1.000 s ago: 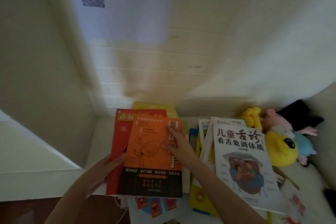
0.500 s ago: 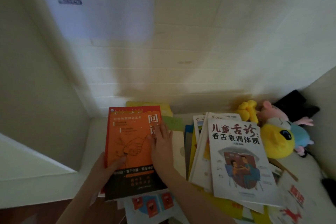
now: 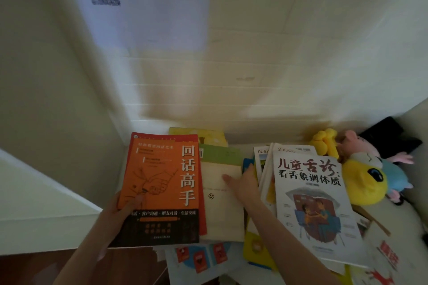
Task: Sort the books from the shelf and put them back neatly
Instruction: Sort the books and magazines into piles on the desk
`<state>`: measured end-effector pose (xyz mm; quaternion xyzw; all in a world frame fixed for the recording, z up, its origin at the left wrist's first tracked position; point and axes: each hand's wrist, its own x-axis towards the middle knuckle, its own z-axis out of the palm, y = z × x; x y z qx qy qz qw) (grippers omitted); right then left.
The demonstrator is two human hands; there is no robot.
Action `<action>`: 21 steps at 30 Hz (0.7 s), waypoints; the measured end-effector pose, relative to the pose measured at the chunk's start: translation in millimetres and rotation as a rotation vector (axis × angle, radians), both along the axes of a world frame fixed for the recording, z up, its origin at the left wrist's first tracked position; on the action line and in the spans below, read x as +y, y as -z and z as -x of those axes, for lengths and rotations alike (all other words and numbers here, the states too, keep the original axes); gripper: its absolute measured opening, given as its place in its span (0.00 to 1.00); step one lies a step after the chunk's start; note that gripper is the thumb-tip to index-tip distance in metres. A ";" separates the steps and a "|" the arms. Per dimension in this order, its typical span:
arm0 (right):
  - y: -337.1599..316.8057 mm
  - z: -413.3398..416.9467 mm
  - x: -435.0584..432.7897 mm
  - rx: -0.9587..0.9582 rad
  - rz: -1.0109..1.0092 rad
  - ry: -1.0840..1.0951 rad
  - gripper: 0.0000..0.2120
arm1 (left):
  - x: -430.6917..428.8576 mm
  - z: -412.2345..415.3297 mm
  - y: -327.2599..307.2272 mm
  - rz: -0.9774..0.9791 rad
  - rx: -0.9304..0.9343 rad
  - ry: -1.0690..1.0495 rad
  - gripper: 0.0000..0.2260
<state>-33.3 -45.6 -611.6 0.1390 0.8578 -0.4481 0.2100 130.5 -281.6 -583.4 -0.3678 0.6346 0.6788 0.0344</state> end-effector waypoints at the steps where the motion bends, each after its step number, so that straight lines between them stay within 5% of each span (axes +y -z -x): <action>1: -4.2 0.6 2.7 0.031 -0.027 -0.021 0.33 | -0.1 -0.3 -0.6 0.000 0.000 0.005 0.06; 6: -34.8 8.9 12.0 0.115 -0.046 -0.065 0.31 | -2.4 -4.7 1.3 -0.056 -0.006 0.016 0.08; 10: -73.0 15.4 4.4 0.203 0.184 -0.033 0.23 | -4.1 -8.8 3.1 -0.113 -0.029 -0.007 0.08; 15: -153.7 14.3 -1.2 0.573 0.061 -0.154 0.13 | -7.0 -9.9 5.6 -0.077 -0.016 -0.003 0.10; 21: -158.3 -12.3 -9.4 0.939 0.151 -0.376 0.13 | 0.4 -5.7 4.0 -0.140 -0.046 0.076 0.37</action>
